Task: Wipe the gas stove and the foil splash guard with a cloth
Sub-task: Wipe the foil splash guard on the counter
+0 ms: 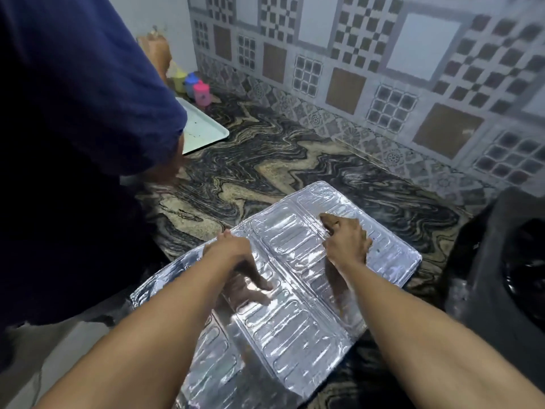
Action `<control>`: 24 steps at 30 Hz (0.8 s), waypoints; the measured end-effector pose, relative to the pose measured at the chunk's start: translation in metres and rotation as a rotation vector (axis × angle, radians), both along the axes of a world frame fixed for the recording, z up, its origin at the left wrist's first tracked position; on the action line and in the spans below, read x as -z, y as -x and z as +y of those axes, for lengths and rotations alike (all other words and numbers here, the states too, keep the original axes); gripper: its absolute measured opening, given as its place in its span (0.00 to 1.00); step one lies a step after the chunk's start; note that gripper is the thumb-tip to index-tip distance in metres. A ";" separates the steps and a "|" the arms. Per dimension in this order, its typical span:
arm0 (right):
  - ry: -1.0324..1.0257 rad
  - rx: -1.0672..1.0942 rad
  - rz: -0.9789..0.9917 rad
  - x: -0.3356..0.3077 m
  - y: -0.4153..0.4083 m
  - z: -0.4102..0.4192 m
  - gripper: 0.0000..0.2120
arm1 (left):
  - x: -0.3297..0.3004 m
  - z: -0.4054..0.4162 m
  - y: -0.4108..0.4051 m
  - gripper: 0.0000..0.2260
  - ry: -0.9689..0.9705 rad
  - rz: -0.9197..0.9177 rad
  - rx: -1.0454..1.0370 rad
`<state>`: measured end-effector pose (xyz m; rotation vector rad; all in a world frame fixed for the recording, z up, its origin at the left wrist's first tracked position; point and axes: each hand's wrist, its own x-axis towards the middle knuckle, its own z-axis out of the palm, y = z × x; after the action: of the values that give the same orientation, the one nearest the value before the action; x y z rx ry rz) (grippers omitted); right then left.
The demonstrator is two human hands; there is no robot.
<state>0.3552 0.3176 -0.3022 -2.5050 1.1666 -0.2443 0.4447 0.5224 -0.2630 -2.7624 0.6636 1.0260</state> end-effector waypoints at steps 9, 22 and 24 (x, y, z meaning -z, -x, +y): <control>0.066 -0.390 -0.023 -0.009 0.023 0.044 0.17 | -0.003 -0.043 0.003 0.67 0.077 -0.180 0.123; 0.170 -0.350 0.193 0.021 0.020 0.037 0.26 | 0.027 -0.033 -0.001 0.75 0.156 -0.076 0.007; 0.189 -0.561 0.171 0.020 0.017 0.043 0.27 | 0.031 -0.030 -0.002 0.75 0.189 -0.096 -0.007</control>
<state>0.3382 0.3610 -0.3219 -2.9430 0.4673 0.0133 0.4466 0.4927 -0.2940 -2.9544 0.7752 0.8671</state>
